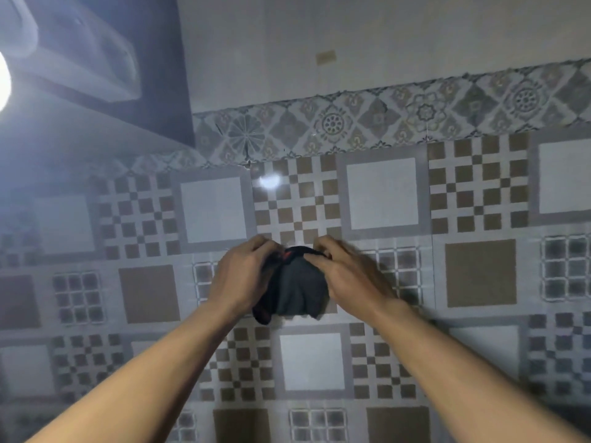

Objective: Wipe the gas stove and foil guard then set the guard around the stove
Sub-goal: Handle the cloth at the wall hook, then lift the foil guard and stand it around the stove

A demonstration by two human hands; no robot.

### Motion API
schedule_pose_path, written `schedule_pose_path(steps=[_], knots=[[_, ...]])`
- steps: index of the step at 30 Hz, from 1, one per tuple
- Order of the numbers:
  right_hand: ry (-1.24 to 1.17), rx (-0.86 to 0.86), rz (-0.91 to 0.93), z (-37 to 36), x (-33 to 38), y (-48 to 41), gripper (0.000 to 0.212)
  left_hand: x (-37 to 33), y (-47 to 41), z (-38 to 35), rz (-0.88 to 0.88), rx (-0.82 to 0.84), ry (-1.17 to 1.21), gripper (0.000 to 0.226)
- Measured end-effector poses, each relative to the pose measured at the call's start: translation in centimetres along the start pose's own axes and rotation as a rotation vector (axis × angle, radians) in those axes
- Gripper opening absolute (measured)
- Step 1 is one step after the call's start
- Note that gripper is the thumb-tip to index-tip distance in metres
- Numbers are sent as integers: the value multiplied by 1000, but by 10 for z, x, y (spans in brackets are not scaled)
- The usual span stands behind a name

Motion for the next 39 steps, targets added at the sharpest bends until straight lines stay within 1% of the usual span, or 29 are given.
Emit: schedule_pose_path(steps=[3,6,11,14,19,21,23,26,30,32,34,36,39], knots=[[-72,19,8,3,3,6,43,0,9,-4,-25,35,-20,21],[-154,24,-44,8,4,3,39,2,14,-4,25,54,-7,26],[-241,42,-118,15,1,4,39,0,25,3,159,133,82,35],[-255,63,-148,26,3,8,42,-7,25,14,200,139,92,40],[-272,48,-121,52,15,15,41,-21,34,40,304,109,27,47],[-284,80,-84,59,27,22,40,-28,51,53,354,129,-26,46],[-304,154,-26,62,46,34,42,-32,78,70,440,170,-77,46],[-392,333,53,60,77,58,46,-37,139,104,613,233,-159,50],[-444,553,166,43,123,100,52,-59,229,148,834,374,-283,51],[-475,640,197,30,150,125,53,-76,273,163,948,474,-313,54],[-522,719,224,16,178,154,57,-93,320,172,1049,622,-336,58],[-559,797,261,0,207,186,59,-109,365,180,1141,734,-361,61],[-571,915,347,-26,245,231,52,-128,420,193,1258,785,-361,57]])
Point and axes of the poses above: each hand's wrist, its own y-axis away from the middle knuckle, its own z-axis out of the back of the hand, x = y × z, the point moved 6 cm from there along -y, towards the middle knuckle, and after that the axes turned 11 degrees about -x, right-handed, at the moved point
